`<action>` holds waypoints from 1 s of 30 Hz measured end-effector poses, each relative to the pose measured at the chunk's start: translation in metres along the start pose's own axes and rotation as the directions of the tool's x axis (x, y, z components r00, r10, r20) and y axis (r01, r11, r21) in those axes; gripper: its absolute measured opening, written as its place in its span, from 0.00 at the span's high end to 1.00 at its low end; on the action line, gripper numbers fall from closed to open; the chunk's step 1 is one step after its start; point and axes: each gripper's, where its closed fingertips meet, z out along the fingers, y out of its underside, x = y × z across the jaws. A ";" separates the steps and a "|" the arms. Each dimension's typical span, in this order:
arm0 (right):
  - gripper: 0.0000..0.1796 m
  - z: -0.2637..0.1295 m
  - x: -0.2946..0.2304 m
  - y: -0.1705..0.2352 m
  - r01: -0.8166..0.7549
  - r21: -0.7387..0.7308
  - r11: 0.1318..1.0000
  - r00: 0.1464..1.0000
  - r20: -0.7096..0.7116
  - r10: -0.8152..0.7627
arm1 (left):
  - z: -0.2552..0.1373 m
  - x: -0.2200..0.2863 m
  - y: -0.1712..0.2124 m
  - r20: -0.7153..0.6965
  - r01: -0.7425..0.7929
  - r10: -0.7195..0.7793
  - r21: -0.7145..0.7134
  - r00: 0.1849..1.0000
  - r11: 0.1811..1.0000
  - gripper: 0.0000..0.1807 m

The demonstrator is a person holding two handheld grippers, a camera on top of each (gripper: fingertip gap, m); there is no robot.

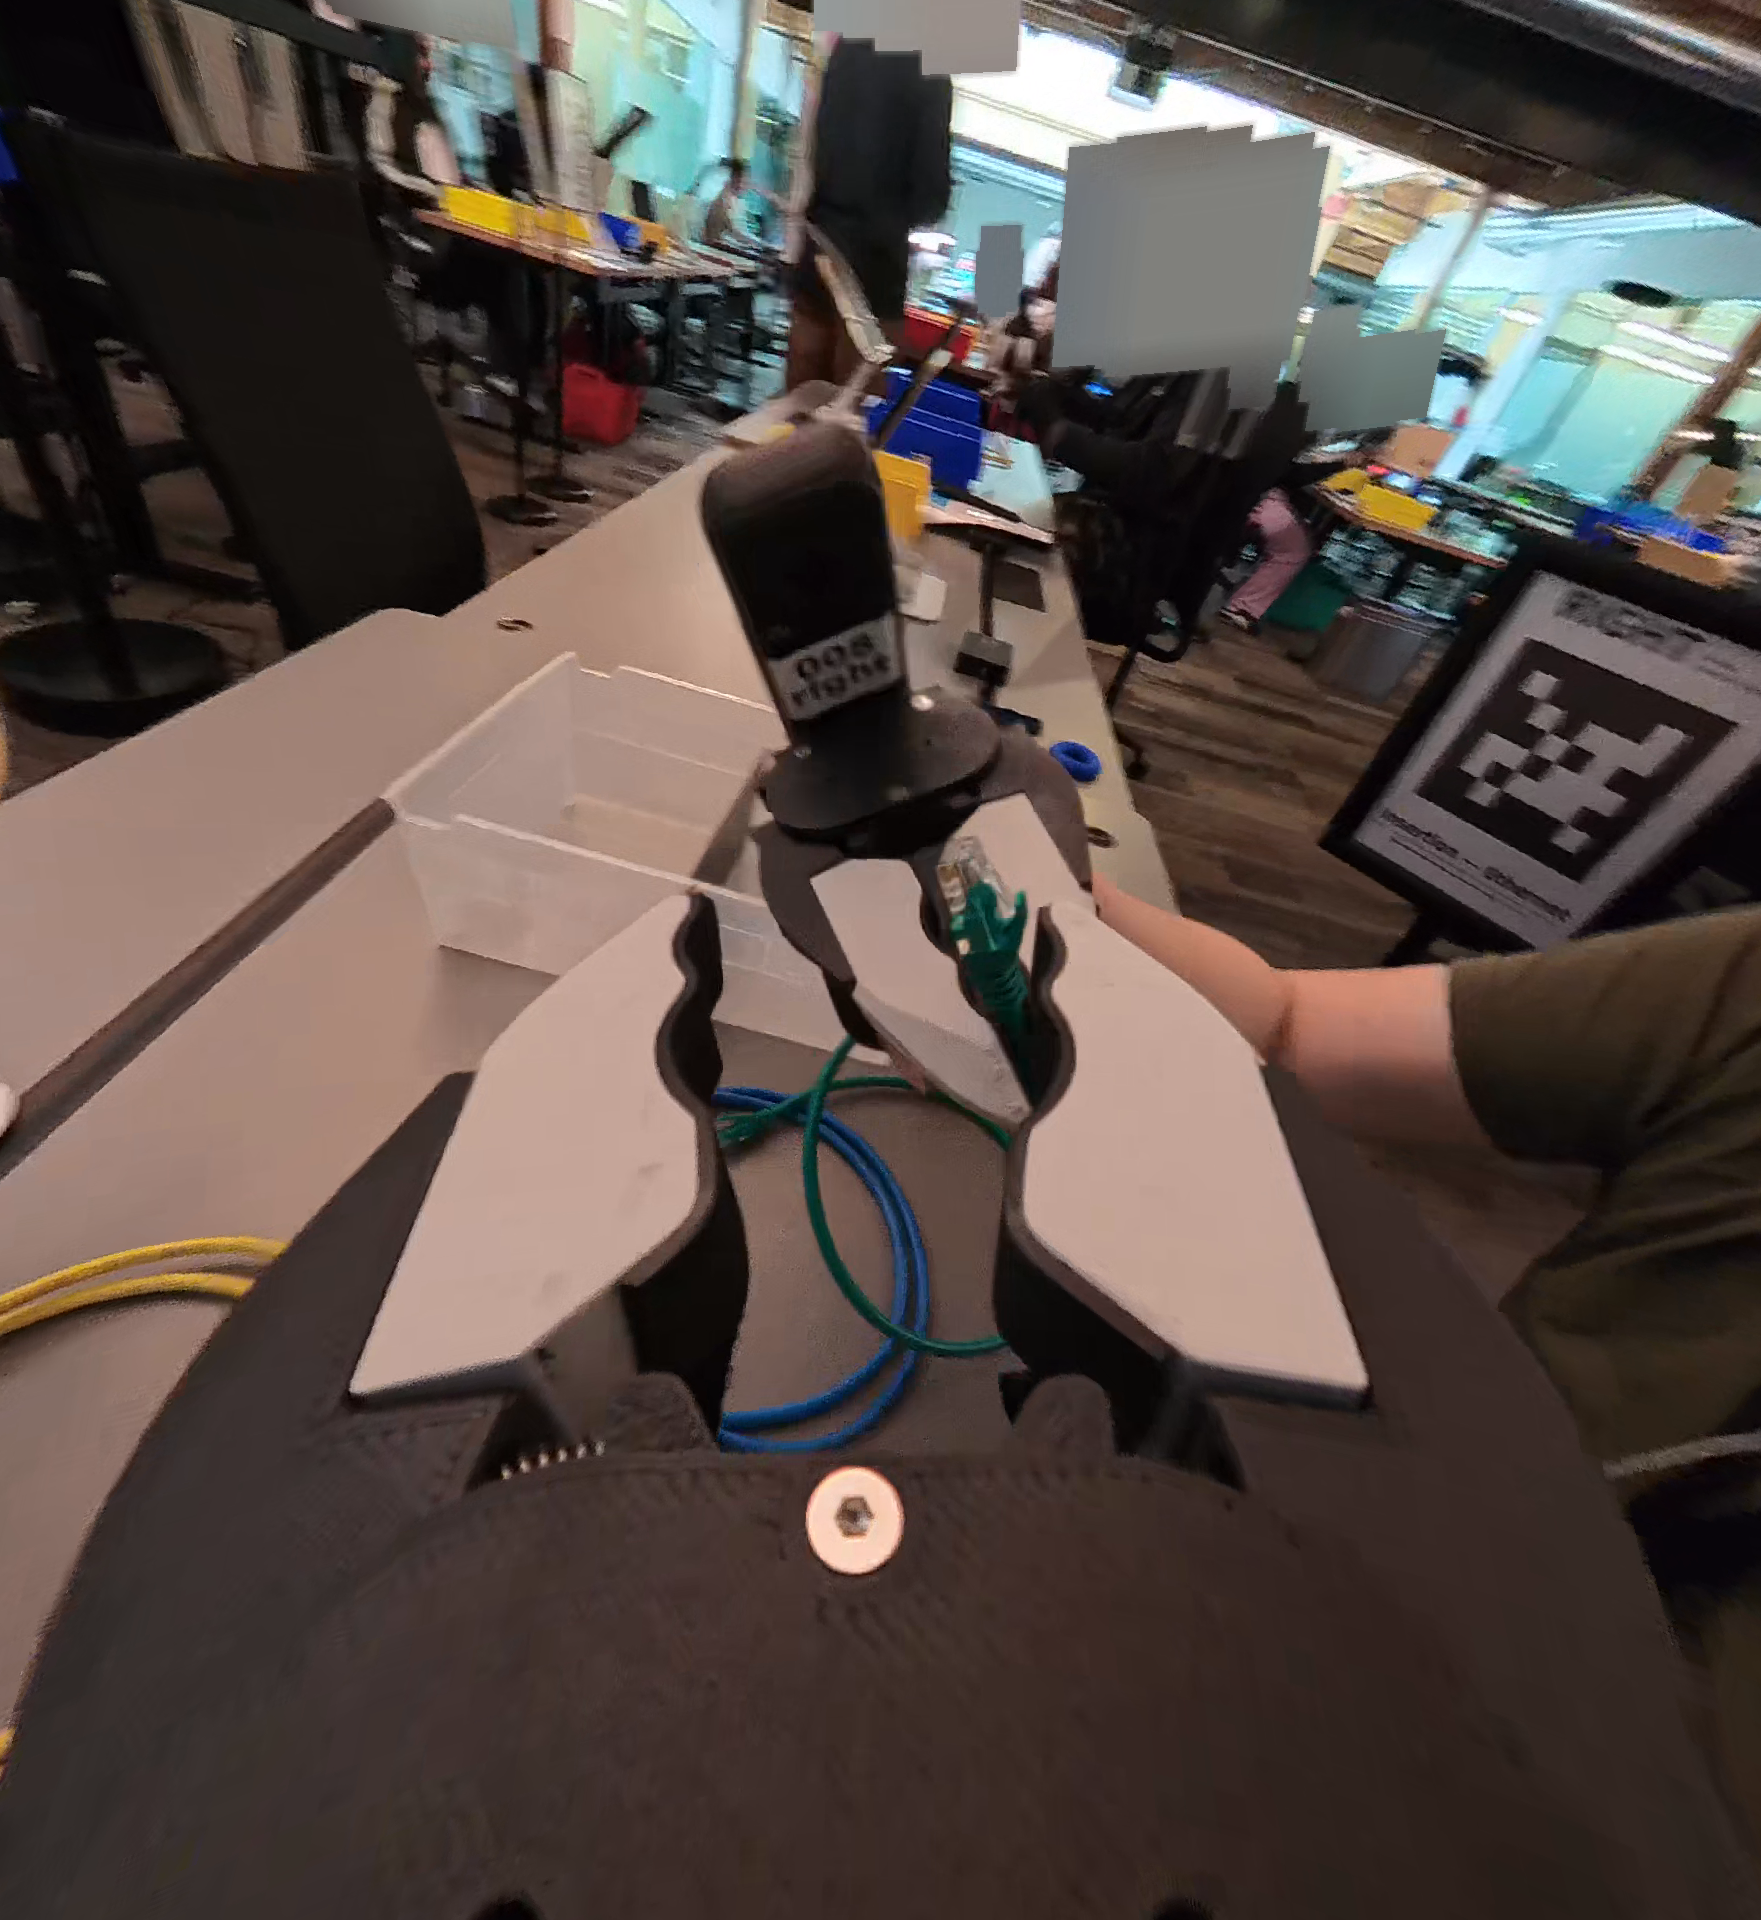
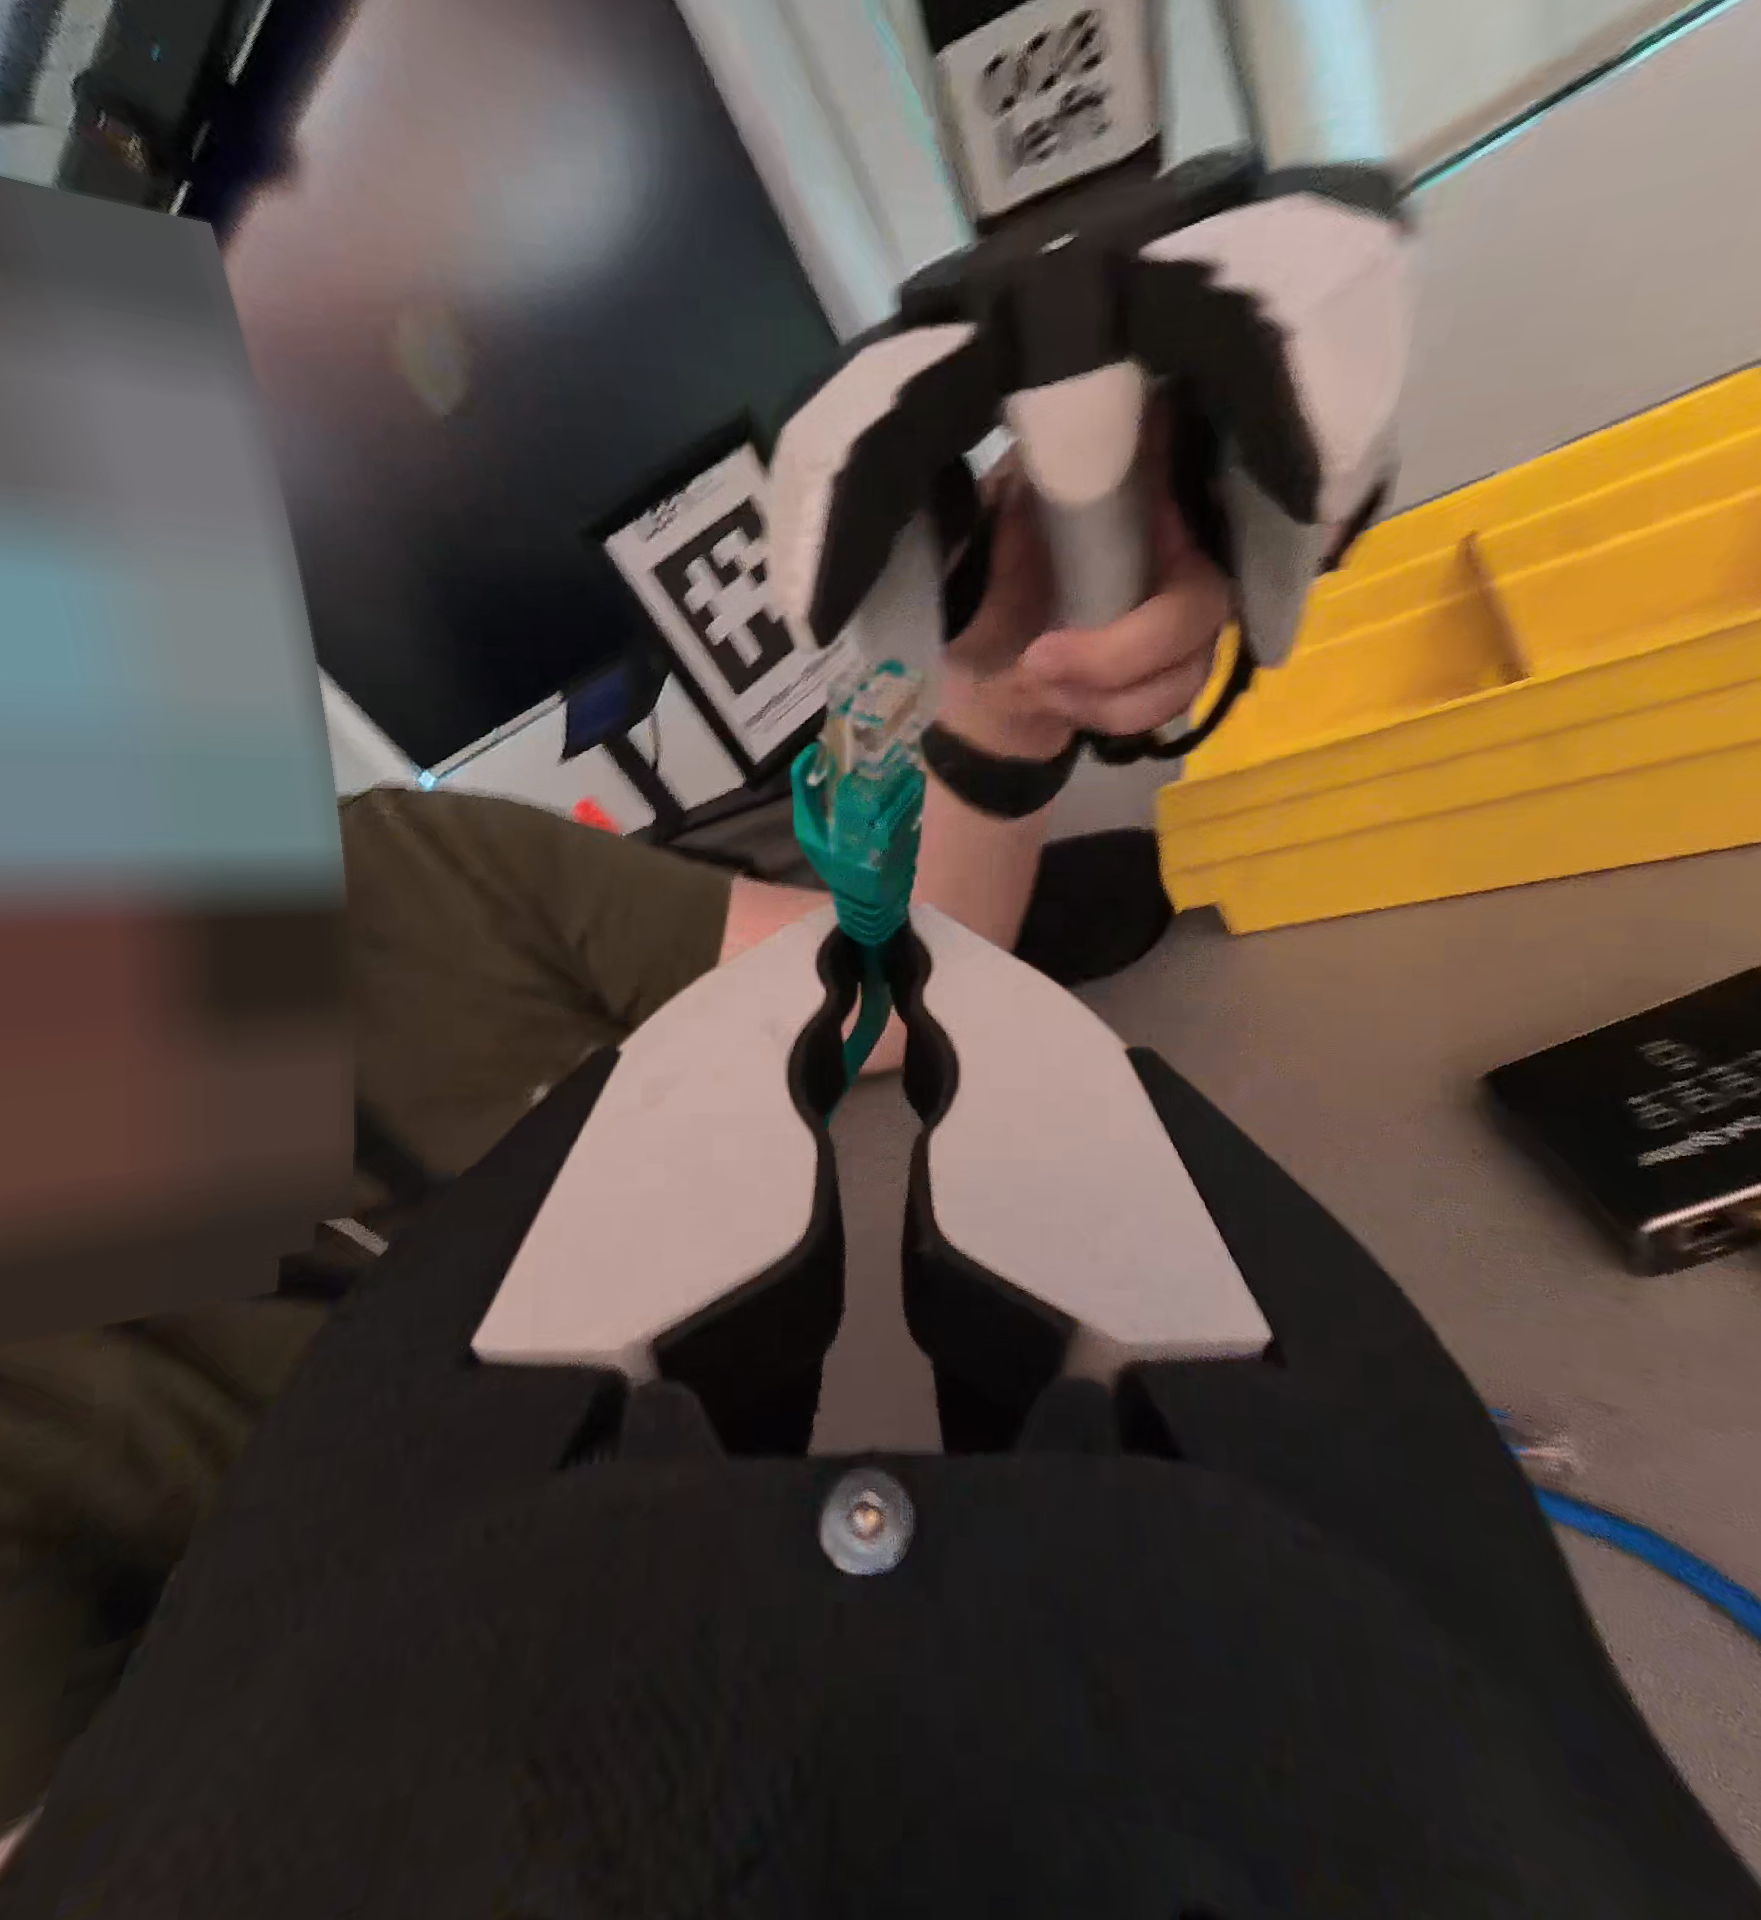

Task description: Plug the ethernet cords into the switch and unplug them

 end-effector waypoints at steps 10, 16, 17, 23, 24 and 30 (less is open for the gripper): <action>0.97 0.009 -0.010 0.034 -0.007 -0.223 0.975 1.000 0.019 0.012 | 0.030 0.040 0.043 -0.331 0.121 -0.197 -0.238 0.923 0.964 0.75; 0.97 0.005 0.007 0.037 -0.006 -0.245 0.970 0.997 -0.080 -0.014 | 0.034 0.034 0.051 -0.290 0.152 -0.242 -0.300 0.926 0.942 0.92; 0.97 0.004 0.011 0.036 -0.003 -0.239 0.971 0.994 -0.108 -0.023 | 0.035 0.031 0.051 -0.270 0.154 -0.238 -0.298 0.933 0.942 0.92; 0.92 -0.025 0.041 -0.011 0.212 -0.147 0.966 0.836 -0.484 -0.257 | 0.024 -0.012 0.023 -0.025 0.217 -0.221 -0.107 0.975 0.970 0.92; 0.91 -0.030 0.036 -0.023 0.295 -0.147 0.944 0.776 -0.540 -0.326 | 0.019 -0.019 0.018 0.007 0.236 -0.236 -0.066 0.972 0.969 0.92; 0.95 0.026 -0.054 -0.052 0.671 -0.108 0.734 0.602 -0.498 -0.624 | -0.012 -0.053 -0.001 0.152 0.287 -0.306 0.136 0.940 0.948 0.92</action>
